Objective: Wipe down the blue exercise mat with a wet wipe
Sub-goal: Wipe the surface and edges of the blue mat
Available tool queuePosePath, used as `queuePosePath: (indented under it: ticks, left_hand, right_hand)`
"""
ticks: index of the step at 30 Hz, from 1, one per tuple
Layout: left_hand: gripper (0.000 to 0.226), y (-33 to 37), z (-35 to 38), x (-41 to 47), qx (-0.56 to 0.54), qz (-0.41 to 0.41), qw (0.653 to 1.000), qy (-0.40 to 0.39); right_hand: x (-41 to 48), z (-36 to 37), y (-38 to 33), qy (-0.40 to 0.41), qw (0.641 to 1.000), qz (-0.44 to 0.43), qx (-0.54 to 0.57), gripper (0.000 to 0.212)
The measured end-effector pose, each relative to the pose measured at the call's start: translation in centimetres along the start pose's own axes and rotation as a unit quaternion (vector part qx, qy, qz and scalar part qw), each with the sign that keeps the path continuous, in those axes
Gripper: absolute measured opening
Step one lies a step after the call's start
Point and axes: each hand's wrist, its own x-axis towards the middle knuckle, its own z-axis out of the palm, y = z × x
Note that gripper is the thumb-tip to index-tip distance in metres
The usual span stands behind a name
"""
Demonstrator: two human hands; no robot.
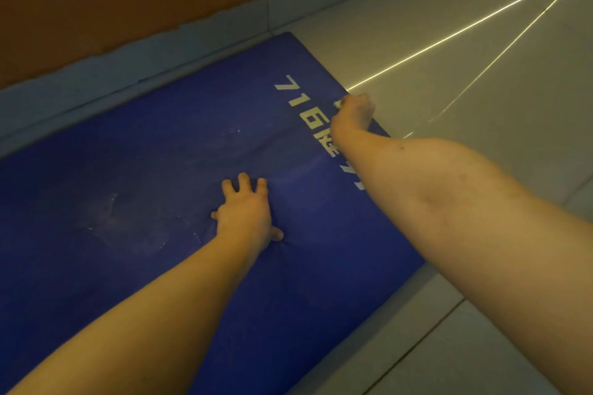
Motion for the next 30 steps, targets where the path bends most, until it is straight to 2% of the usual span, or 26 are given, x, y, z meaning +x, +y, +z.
queuePosePath:
  ticks: [3,5,9,10,11,14,16,19,22,24,27,30]
  left_hand:
    - [0.122,-0.1,0.0,0.0,-0.004,-0.002,1.0,-0.002]
    - [0.122,-0.1,0.1,-0.1,-0.007,-0.002,1.0,-0.002]
    - [0.12,-0.3,0.3,-0.1,-0.01,0.005,1.0,0.005]
    - [0.118,-0.4,0.4,-0.2,-0.009,0.006,1.0,0.006]
    - [0.117,-0.5,0.5,-0.2,-0.007,0.008,1.0,0.009]
    - [0.116,-0.5,0.4,-0.3,-0.003,0.004,1.0,0.01]
    - [0.117,-0.5,0.2,-0.2,0.0,0.001,1.0,0.011]
    - [0.115,-0.4,0.0,-0.3,0.004,0.002,1.0,0.014]
    - [0.115,-0.7,0.1,-0.7,0.008,0.004,1.0,0.006]
    - [0.111,-0.9,0.0,-1.1,0.01,0.004,1.0,-0.006]
    - [0.088,-2.2,-0.5,-2.2,-0.011,0.013,0.999,-0.039]
    - [0.064,-4.4,-0.3,-2.6,0.002,0.024,0.999,-0.03]
  right_hand:
    - [-3.4,1.4,-5.8,-0.046,0.997,-0.052,0.025,0.031]
    - [-6.9,2.7,-9.2,-0.098,0.983,-0.138,0.064,0.027]
    - [-9.9,3.4,-10.0,-0.181,0.92,-0.343,0.057,0.027]
    - [-8.8,3.0,-9.3,-0.177,0.921,-0.345,0.044,0.027]
    - [-7.2,2.6,-8.1,-0.161,0.936,-0.312,0.037,0.028]
    - [-1.6,0.9,-2.8,-0.074,0.988,-0.134,0.009,0.025]
    - [0.7,0.1,-0.3,-0.047,0.997,-0.044,0.032,0.025]
    - [0.7,0.4,-1.8,-0.038,0.997,-0.003,0.06,0.03]
    - [-2.2,1.5,-5.4,-0.044,0.996,-0.014,0.07,0.032]
    - [-4.9,1.7,-7.3,-0.058,0.994,-0.052,0.082,0.031]
    - [-10.7,1.7,-9.1,-0.103,0.974,-0.169,0.112,0.025]
    - [-16.5,2.9,-9.0,-0.124,0.956,-0.208,0.166,0.022]
